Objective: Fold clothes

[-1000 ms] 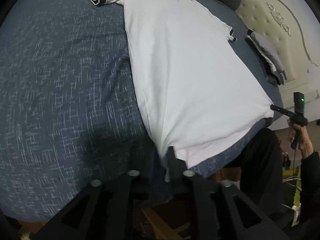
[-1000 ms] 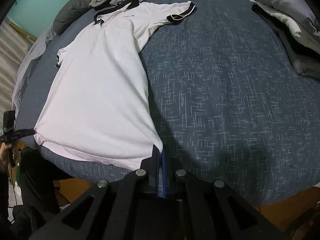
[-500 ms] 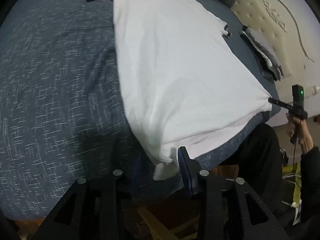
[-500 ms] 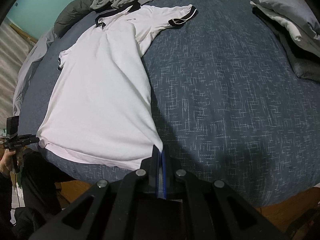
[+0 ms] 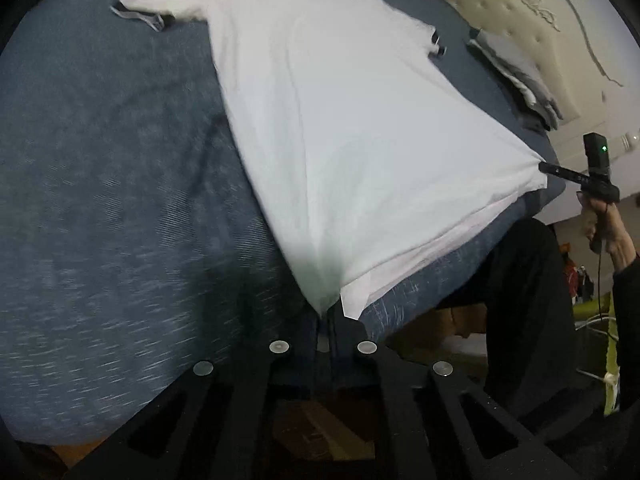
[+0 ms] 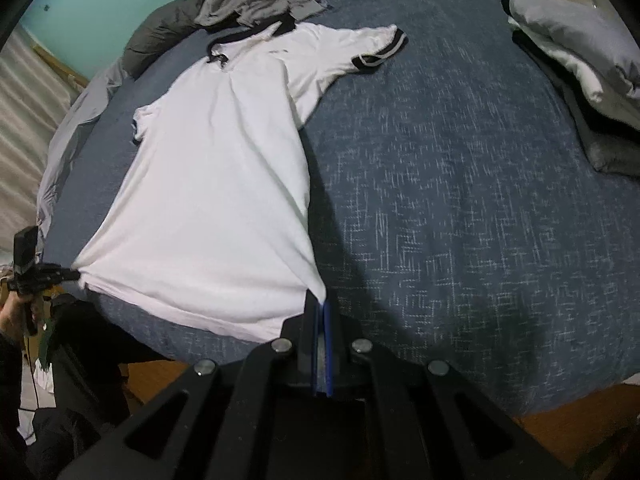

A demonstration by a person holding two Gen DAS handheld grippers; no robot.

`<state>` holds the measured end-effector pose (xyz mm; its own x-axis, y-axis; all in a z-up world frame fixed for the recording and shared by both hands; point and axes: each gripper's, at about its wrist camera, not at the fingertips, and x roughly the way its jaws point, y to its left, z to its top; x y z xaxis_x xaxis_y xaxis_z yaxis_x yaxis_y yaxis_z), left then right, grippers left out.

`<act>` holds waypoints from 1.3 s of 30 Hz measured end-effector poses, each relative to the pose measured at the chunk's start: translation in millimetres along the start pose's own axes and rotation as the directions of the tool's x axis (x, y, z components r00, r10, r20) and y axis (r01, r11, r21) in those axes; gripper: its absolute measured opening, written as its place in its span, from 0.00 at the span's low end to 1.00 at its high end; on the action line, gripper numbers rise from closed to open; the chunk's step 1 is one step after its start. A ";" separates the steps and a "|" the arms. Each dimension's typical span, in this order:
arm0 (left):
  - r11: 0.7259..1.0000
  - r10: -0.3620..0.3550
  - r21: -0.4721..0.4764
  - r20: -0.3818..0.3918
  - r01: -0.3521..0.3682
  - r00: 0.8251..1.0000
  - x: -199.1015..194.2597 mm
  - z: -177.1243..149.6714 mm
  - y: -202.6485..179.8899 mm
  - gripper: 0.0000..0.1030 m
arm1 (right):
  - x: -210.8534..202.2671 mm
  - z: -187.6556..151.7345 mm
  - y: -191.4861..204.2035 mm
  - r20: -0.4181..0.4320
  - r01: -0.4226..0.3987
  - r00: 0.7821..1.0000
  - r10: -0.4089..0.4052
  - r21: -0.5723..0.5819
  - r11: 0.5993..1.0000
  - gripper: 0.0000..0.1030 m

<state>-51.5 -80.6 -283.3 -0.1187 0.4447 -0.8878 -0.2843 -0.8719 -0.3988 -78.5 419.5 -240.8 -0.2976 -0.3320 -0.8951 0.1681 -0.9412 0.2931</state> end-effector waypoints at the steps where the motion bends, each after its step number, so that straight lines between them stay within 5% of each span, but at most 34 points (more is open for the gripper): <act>1: 1.000 -0.012 -0.002 -0.005 0.012 1.000 -4.9 -1.1 2.5 0.04 | -1.5 -0.5 0.1 0.002 -0.005 1.000 0.005 -0.002 1.000 0.02; 6: 0.998 -0.055 -0.032 -0.046 0.053 0.997 -8.7 -7.0 16.8 0.04 | 21.7 -8.2 -0.3 -0.042 0.006 0.999 -0.006 -0.005 1.000 0.02; 11: 0.998 0.010 -0.055 -0.099 -0.015 0.995 31.6 -10.4 28.0 0.06 | 47.6 -11.2 -3.7 -0.068 0.049 0.997 -0.048 0.014 0.999 0.02; 28: 0.996 -0.026 -0.084 -0.047 0.022 0.999 33.0 -5.7 19.7 0.06 | 57.5 4.1 -10.3 -0.046 0.098 0.994 -0.096 0.048 0.994 0.03; 32: 0.997 -0.036 -0.068 -0.063 0.031 0.997 38.8 -8.1 7.7 0.29 | 52.8 0.2 -10.8 -0.033 0.074 0.997 -0.072 0.054 0.996 0.21; 33: 0.997 -0.034 -0.070 -0.066 0.029 0.997 42.1 -7.9 6.9 0.30 | 52.3 -1.5 -11.0 -0.036 0.065 0.997 -0.063 0.052 0.996 0.27; 39: 0.998 -0.012 -0.070 -0.090 0.005 0.996 61.2 -7.1 3.1 0.29 | 50.5 -10.9 -9.0 -0.046 0.023 0.999 -0.021 0.045 0.999 0.29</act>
